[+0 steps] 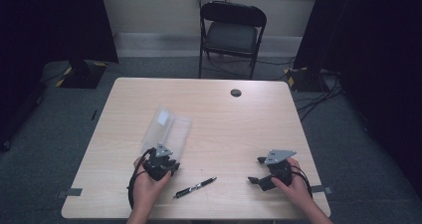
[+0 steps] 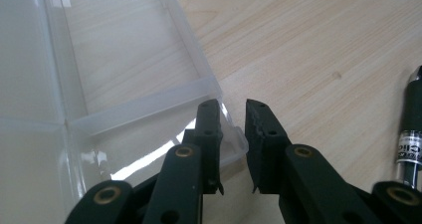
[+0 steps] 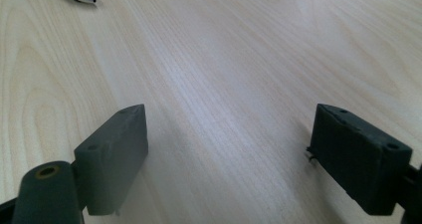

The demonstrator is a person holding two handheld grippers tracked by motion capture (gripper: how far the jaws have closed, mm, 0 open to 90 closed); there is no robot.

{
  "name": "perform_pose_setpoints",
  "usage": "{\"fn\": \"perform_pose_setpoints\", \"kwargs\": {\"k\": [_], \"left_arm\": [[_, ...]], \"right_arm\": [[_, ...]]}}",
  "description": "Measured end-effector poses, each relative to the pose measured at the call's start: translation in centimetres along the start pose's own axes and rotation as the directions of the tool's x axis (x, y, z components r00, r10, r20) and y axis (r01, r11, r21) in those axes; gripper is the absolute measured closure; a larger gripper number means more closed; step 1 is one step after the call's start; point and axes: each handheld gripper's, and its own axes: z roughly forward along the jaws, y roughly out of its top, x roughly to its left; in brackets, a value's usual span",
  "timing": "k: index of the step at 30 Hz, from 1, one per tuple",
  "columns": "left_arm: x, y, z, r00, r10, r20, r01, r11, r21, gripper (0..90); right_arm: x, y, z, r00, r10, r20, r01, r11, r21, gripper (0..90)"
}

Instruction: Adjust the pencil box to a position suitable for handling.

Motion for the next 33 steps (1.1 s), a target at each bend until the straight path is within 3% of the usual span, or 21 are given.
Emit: {"fn": "perform_pose_setpoints", "kwargs": {"k": [4, 11, 16, 18, 23, 26, 33], "left_arm": [[0.1, 0.0, 0.0, 0.9998, -0.016, 0.013, 0.016, 0.9999, -0.001, 77.3], [0.0, -0.2, -0.2, 0.9999, 0.008, -0.008, -0.008, 1.0, -0.001, 77.3], [0.5, -0.8, -0.5, 0.9998, -0.008, -0.016, 0.008, 1.0, -0.005, 72.2], [0.5, -0.9, -0.7, 0.9993, -0.037, -0.008, 0.037, 0.9991, -0.022, 68.7], [0.1, 0.0, -1.1, 0.9997, 0.0, -0.023, -0.001, 0.9976, -0.069, 62.9], [0.2, 1.0, -0.3, 0.9991, 0.032, -0.028, -0.034, 0.9965, -0.076, 60.7], [0.7, 1.6, 1.1, 0.9996, 0.016, -0.024, -0.017, 0.9975, -0.068, 61.5]], "right_arm": [[0.0, 0.0, 0.0, 1.0, 0.0, 0.0, 0.0, 1.0, 0.0, 14.5], [0.0, 0.0, 0.0, 1.0, 0.0, 0.0, 0.0, 1.0, 0.0, 14.5], [0.0, 0.0, 0.0, 1.0, 0.0, 0.0, 0.0, 1.0, 0.0, 14.5], [0.0, 0.0, 0.0, 1.0, 0.0, 0.0, 0.0, 1.0, 0.0, 14.4], [0.0, 0.0, 0.0, 1.0, 0.0, 0.0, 0.0, 1.0, 0.0, 14.5], [0.0, 0.0, 0.0, 1.0, 0.0, 0.0, 0.0, 1.0, 0.0, 14.5], [0.0, 0.0, 0.0, 1.0, 0.0, 0.0, 0.0, 1.0, 0.0, 14.4]]}}
